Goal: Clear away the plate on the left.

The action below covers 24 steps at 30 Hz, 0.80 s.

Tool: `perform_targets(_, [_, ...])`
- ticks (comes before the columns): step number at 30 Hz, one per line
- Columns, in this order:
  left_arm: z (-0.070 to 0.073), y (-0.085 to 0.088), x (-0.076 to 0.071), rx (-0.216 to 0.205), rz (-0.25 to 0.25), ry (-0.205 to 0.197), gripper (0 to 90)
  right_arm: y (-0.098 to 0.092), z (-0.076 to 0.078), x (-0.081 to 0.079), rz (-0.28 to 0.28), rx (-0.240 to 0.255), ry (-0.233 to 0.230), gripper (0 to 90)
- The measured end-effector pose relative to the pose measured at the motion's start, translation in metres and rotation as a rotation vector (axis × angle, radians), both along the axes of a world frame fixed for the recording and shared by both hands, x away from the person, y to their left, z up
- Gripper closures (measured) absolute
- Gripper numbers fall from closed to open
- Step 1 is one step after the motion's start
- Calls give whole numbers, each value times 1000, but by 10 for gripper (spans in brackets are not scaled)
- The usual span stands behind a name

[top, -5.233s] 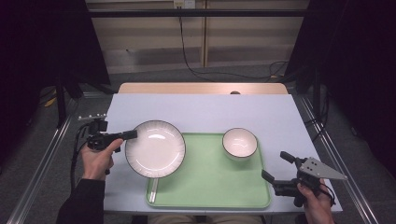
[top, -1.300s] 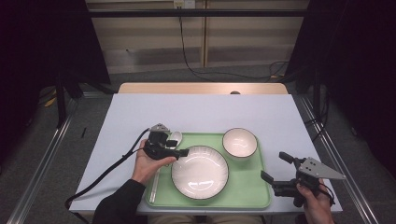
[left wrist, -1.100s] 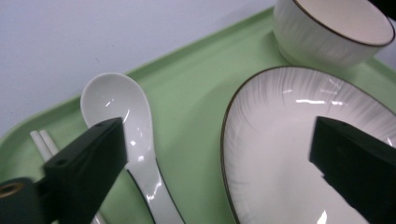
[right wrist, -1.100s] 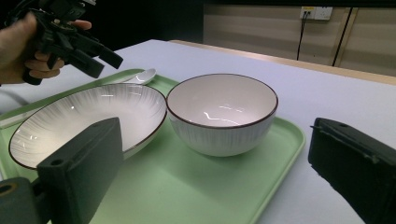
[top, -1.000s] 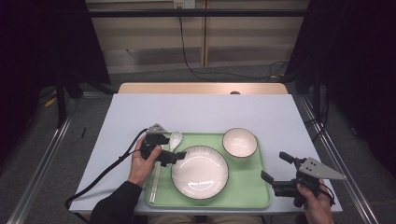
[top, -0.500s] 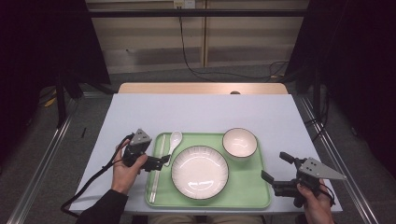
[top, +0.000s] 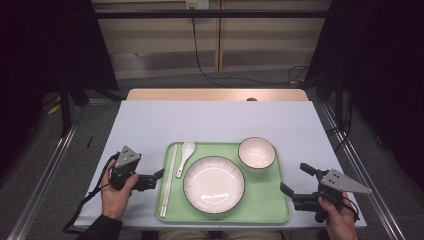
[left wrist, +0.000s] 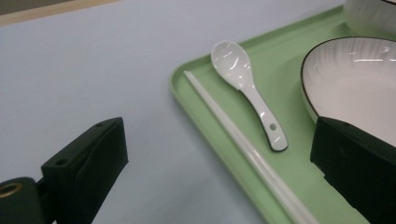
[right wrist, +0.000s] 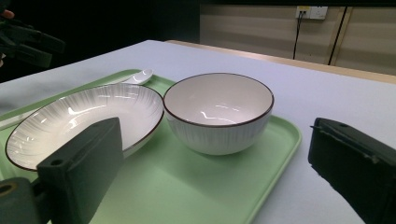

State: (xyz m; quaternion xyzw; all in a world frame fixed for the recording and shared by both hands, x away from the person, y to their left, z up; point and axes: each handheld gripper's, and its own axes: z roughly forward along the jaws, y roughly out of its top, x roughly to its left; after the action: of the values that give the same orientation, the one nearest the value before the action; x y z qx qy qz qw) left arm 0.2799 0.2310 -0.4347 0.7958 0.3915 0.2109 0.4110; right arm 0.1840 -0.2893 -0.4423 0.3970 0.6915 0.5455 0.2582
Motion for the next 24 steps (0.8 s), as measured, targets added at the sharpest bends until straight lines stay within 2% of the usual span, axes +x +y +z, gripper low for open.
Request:
perform_targets(1, [-1, 4, -2, 0, 11, -1, 36, 0, 0, 0, -1, 2, 1, 30])
perform_targets(3, [-4, 12, -5, -19, 0, 15, 34, 0, 0, 0, 0, 2, 1, 30])
perform_targets(4, [-6, 16, -7, -25, 19, 7, 24, 0, 0, 0, 1, 0, 3, 30])
perform_targets(5, [-7, 19, -9, -12, 31, -9, 25, -1, 0, 0, -5, 3, 1, 30])
perform_targets(7, [-8, 25, -11, -40, 44, -11, 28, -1, -1, 1, -12, 5, 7, 30])
perform_targets(10, [-8, 30, -17, -11, 85, -27, 27, -1, 0, 0, -14, 0, 1, 30])
perform_targets(11, [-8, 32, -20, -13, 88, -30, 28, -1, 0, -1, -18, -1, 0, 30])
perform_targets(12, [-7, 34, -23, 7, 82, -38, 25, -1, 0, -1, -18, -1, 2, 30])
perform_targets(14, [-6, 37, -28, 15, 80, -43, 23, -3, 0, -2, -26, -9, 0, 30])
perform_targets(15, [-7, 40, -31, 10, 95, -49, 20, -3, 0, -3, -28, -17, 0, 30])
perform_targets(16, [-10, 44, -34, -43, 108, -59, 27, -4, 0, -3, -36, -21, -3, 30])
perform_targets(17, [-12, 47, -34, -61, 109, -42, 28, -5, 0, -3, -38, -26, -5, 30])
perform_targets(18, [-12, 49, -35, -51, 117, -36, 21, -5, 0, -3, -40, -24, -3, 30])
perform_targets(19, [-12, 49, -36, -27, 129, -62, 23, -5, 0, -3, -37, -26, -3, 30])
perform_targets(20, [-12, 49, -36, -21, 134, -83, 27, -4, 0, -3, -36, -26, 0, 30])
perform_targets(21, [-11, 49, -35, -61, 124, -61, 25, -4, 0, -3, -34, -27, -4, 30])
perform_targets(22, [-11, 49, -34, -68, 120, -67, 17, -3, 0, -3, -29, -34, -5, 30])
perform_targets(23, [-11, 48, -34, -52, 120, -76, 15, -3, 0, -3, -29, -33, -1, 30])
perform_targets(24, [-11, 46, -35, -48, 127, -63, 27, -3, 0, -2, -32, -33, -2, 30])
